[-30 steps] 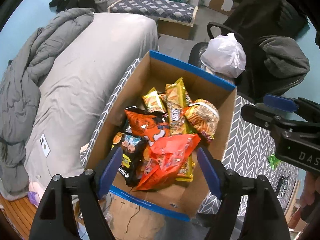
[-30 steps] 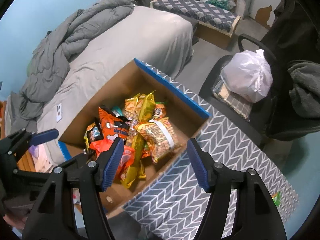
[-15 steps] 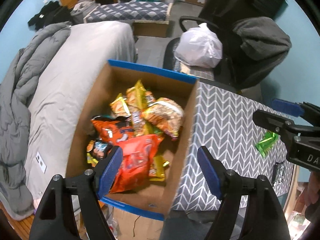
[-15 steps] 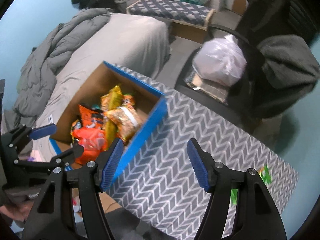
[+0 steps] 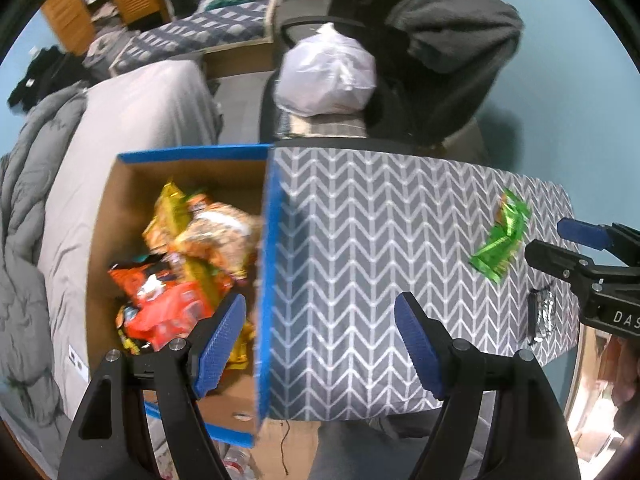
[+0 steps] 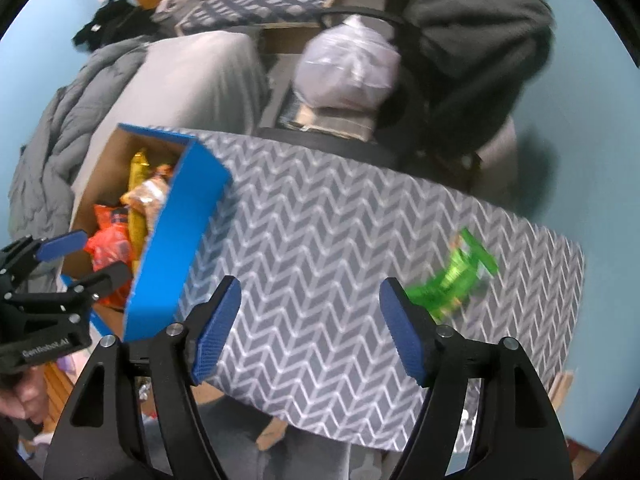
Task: Organize snacks
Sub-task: 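Move both tools back over the green bag and black packet on the table, then grasp the black snack packet with the right tool while the left tool grasps the green bag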
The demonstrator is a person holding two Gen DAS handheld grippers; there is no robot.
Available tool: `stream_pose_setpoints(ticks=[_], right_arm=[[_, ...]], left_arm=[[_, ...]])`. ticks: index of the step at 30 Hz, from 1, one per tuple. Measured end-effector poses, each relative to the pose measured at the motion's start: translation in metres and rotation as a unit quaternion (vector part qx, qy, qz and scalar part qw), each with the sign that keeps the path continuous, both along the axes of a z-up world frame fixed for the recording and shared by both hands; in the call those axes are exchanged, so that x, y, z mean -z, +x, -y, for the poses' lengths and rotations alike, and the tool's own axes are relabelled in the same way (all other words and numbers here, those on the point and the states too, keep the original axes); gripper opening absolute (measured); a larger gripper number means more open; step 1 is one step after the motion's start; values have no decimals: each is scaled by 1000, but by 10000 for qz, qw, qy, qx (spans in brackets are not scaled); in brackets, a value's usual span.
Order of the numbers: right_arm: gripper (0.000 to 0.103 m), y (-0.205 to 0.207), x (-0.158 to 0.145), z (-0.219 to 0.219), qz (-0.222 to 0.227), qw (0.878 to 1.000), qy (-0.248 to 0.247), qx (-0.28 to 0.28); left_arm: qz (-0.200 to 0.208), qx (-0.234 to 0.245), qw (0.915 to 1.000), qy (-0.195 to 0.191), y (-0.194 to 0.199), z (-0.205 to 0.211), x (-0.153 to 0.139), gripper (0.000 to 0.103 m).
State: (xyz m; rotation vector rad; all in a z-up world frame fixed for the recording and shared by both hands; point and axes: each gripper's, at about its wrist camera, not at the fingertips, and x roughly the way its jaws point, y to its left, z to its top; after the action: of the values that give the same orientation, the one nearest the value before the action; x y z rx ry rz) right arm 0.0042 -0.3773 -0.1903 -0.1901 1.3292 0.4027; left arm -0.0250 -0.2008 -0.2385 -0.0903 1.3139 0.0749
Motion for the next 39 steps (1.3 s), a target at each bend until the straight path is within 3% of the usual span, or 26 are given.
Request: stream_pose_setpoints(ticks=[14, 24, 39], right_arm=[[73, -4, 20, 137, -233, 9922, -228, 1203], [73, -12, 62, 217, -525, 9812, -398, 1815], [73, -29, 140, 243, -1030, 9773, -437, 1797]], left_arm=[[-173, 974, 9950, 99, 25, 96, 14, 78], [-436, 1488, 9876, 239, 35, 153, 43, 78], [-834, 1522, 9848, 93, 48, 198, 91, 78]])
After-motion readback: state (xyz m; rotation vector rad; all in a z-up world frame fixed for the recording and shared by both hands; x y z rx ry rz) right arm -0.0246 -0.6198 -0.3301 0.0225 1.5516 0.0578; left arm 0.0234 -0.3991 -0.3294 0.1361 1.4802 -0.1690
